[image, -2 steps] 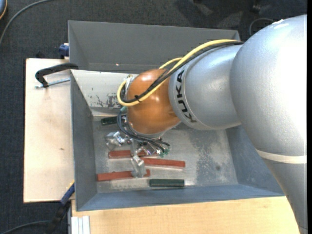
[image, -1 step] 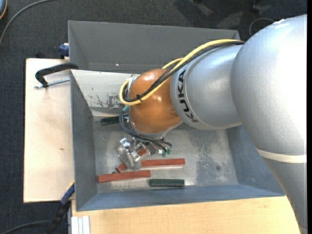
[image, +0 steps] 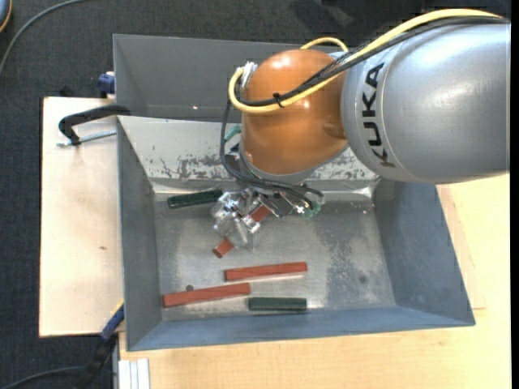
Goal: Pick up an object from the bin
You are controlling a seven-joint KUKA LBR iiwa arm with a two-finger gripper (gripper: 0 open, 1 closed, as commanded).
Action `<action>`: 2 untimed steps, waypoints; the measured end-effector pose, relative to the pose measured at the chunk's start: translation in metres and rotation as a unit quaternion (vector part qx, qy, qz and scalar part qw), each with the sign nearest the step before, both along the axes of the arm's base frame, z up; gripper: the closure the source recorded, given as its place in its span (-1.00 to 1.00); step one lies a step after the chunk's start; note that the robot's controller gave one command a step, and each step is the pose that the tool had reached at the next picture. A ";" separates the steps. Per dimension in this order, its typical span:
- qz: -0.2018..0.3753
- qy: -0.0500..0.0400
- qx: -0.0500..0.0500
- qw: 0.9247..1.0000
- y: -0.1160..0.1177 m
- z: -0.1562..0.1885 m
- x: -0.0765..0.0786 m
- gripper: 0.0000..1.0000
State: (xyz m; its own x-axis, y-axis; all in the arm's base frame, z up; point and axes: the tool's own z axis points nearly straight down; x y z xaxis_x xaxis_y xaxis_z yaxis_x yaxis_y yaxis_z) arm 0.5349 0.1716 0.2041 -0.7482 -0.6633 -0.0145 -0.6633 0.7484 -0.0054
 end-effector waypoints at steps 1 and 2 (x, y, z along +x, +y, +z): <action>0.000 0.005 -0.001 1.000 0.000 -0.005 -0.002 -1.00; 0.061 0.010 -0.004 0.998 -0.070 -0.135 -0.013 -1.00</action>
Offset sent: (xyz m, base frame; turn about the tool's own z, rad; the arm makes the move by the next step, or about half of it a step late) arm 0.0000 0.0000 0.0000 0.0000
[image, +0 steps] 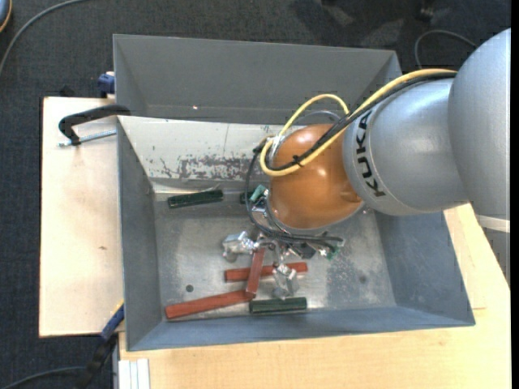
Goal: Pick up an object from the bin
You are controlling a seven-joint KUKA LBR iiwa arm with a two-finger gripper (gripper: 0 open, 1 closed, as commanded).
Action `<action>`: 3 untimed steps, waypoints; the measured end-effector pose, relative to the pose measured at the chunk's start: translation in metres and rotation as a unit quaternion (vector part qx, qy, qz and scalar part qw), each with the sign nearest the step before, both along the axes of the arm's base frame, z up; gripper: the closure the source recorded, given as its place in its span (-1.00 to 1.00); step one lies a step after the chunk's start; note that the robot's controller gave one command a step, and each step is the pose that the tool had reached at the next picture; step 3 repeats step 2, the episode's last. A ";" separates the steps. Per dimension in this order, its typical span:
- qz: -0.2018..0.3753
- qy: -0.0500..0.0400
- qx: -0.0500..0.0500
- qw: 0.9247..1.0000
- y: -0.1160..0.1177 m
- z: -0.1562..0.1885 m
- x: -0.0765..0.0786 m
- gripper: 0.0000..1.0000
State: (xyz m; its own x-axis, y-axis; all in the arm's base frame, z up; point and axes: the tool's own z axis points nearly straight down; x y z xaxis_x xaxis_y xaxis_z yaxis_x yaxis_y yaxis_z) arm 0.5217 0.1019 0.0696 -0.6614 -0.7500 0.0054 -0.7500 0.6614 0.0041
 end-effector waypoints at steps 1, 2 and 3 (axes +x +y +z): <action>0.001 -0.005 0.002 1.000 0.003 0.005 0.003 1.00; 0.021 -0.011 0.003 1.000 -0.001 0.179 0.008 1.00; 0.021 -0.011 0.003 1.000 -0.001 0.179 0.008 1.00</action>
Offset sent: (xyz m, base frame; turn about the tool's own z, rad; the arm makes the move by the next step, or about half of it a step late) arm 0.0000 0.0000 0.0000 0.0000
